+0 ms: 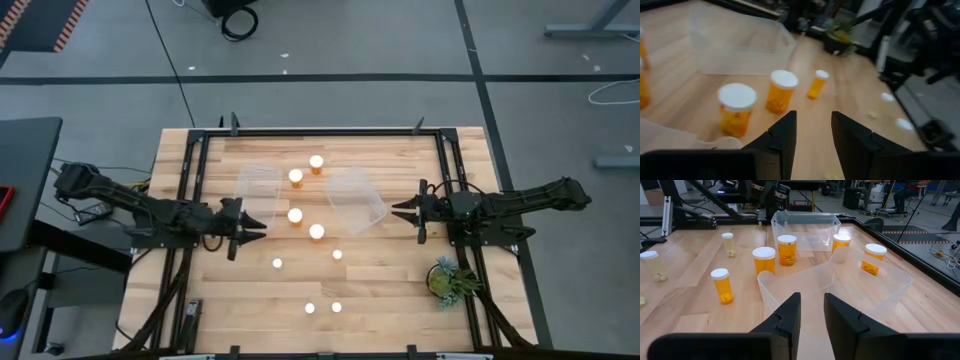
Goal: Pick and place medicine bottles into bin by pill shape (circle, oval)
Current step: Put the large orange pill bottle into the left transparent bin
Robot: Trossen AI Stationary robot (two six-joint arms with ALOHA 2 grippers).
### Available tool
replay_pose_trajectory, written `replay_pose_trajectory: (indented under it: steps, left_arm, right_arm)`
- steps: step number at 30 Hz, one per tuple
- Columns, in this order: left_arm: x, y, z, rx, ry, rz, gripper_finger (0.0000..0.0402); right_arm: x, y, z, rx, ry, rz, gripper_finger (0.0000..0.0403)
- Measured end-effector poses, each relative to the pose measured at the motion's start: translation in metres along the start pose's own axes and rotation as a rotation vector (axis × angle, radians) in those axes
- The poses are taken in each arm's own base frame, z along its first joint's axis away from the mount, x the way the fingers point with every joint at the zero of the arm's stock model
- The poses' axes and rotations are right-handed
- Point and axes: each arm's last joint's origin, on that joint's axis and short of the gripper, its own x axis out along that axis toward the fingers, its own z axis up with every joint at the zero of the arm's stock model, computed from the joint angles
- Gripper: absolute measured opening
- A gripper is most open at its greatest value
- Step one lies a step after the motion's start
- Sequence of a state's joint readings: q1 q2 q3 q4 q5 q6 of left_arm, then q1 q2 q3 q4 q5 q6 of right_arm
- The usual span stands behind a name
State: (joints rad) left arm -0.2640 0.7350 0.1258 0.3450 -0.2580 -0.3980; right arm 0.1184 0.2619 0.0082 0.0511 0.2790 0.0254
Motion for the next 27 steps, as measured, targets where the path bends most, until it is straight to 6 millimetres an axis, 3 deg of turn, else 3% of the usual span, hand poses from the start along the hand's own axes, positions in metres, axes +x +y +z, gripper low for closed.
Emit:
replay_pose_trajectory:
  steps: [17,27]
  left_arm:
    - [0.046,0.029,0.026,0.11,0.176,0.214,0.0153]
    - [0.076,0.025,0.049,0.12,0.428,0.293,0.0193]
  right_arm:
    - [0.0,0.0,0.0,0.0,0.0,0.0,0.0092]
    - [0.0,0.0,0.0,0.0,0.0,0.0,0.0092]
